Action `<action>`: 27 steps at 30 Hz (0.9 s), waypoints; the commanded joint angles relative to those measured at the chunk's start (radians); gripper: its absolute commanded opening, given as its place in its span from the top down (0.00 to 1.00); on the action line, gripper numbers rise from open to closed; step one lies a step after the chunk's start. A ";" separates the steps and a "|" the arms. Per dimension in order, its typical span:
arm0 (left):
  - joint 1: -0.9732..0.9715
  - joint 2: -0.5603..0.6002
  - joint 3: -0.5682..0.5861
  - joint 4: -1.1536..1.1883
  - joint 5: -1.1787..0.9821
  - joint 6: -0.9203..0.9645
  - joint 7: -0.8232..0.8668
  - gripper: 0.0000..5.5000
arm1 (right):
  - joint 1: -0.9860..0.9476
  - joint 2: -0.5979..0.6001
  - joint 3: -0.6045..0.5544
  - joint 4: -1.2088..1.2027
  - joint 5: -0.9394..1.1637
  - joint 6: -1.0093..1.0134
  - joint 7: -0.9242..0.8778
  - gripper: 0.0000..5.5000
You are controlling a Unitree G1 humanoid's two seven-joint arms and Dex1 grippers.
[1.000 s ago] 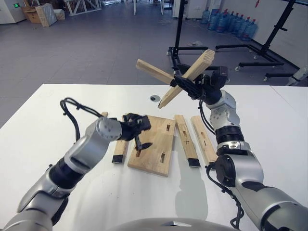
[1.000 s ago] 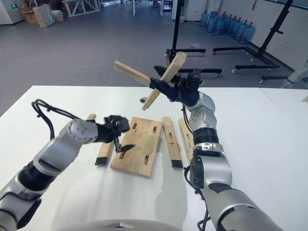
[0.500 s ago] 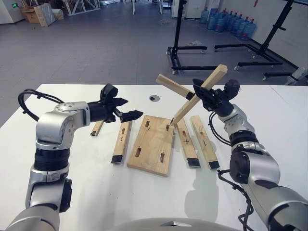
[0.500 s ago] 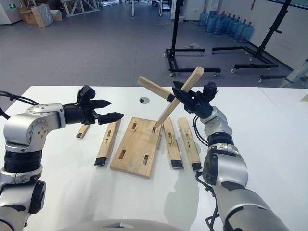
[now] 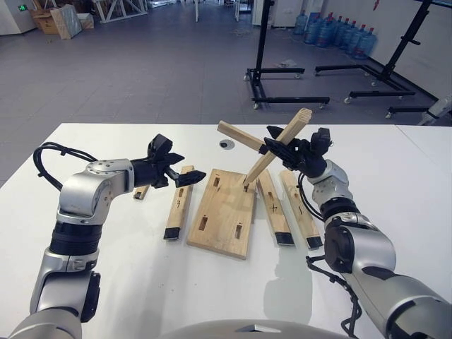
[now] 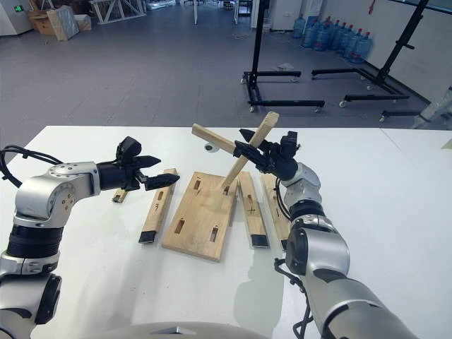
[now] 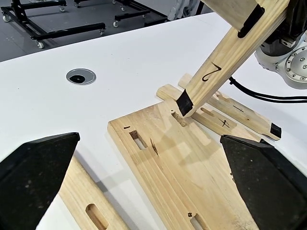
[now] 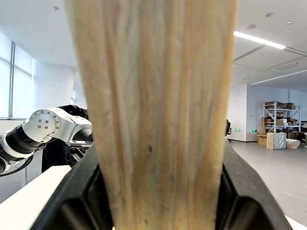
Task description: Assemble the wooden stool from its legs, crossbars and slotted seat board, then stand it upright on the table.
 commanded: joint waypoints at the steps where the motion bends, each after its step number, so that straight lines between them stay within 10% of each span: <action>1: 0.013 0.015 -0.013 -0.009 -0.012 -0.011 0.009 0.02 | 0.000 -0.007 0.017 0.003 -0.032 -0.018 0.002 0.62; 27: 0.035 0.017 -0.050 -0.015 -0.029 -0.044 0.027 0.02 | -0.002 -0.012 0.042 -0.027 -0.038 -0.030 0.003 0.62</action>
